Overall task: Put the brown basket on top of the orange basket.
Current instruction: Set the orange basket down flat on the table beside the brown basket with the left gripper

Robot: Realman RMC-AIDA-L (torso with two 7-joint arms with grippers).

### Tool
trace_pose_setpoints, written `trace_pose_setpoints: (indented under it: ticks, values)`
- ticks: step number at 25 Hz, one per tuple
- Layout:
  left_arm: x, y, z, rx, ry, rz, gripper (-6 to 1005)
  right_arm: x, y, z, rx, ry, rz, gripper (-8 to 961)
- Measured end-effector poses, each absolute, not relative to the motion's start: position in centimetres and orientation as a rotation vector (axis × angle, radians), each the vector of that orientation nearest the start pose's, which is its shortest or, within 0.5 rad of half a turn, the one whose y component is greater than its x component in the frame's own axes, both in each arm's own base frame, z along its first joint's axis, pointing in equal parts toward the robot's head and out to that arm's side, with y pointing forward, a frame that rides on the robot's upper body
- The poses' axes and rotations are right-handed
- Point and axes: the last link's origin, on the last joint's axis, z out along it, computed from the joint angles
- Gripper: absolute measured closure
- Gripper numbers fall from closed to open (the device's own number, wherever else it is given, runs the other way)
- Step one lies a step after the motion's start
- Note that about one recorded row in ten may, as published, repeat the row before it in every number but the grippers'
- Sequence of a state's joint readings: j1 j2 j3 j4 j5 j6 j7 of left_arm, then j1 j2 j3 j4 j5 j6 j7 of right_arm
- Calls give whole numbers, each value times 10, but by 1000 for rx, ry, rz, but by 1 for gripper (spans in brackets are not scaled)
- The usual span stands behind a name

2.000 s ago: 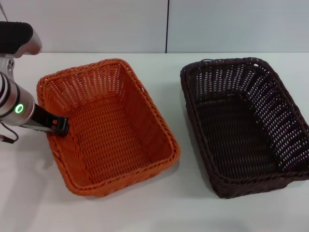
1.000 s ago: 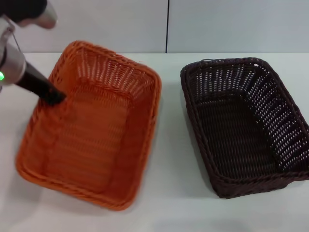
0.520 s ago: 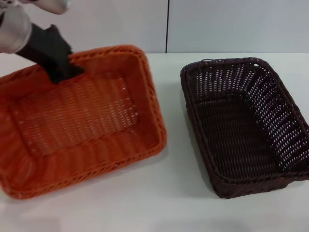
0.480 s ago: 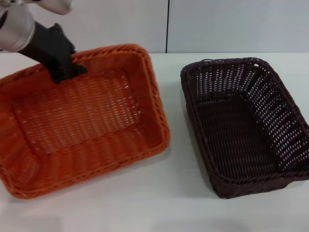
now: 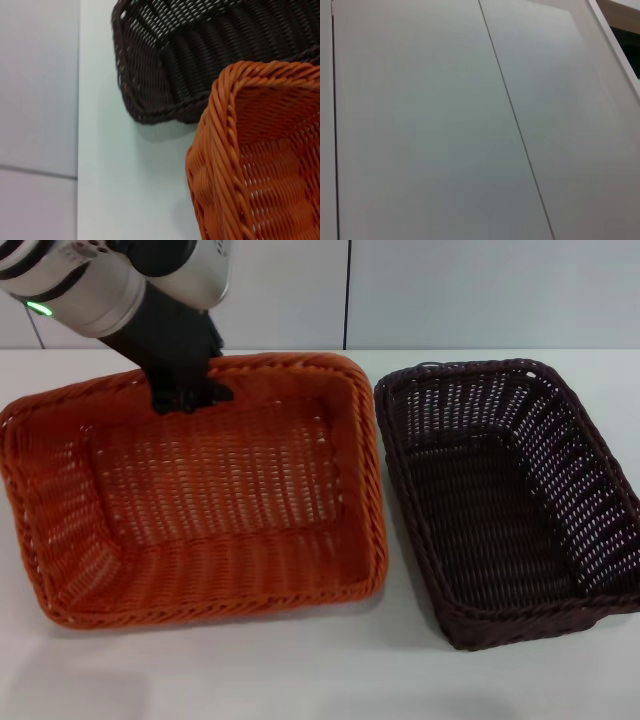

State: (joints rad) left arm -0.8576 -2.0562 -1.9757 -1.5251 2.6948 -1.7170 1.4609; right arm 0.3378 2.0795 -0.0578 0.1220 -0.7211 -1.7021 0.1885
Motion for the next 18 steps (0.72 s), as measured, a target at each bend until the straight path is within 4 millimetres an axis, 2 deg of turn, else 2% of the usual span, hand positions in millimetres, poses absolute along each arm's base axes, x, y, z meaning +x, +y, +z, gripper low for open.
trace_pose_setpoints:
  ticks: [3, 9, 18]
  values:
    - [-79, 397, 64, -2665, 585, 643, 849, 383, 236, 85, -781, 433, 771, 217]
    - [-78, 402, 59, -2676, 602, 653, 850, 385, 230, 84, -778, 434, 762, 218]
    - [-87, 411, 41, -2697, 582, 659, 853, 385, 230, 85, -775, 433, 760, 218]
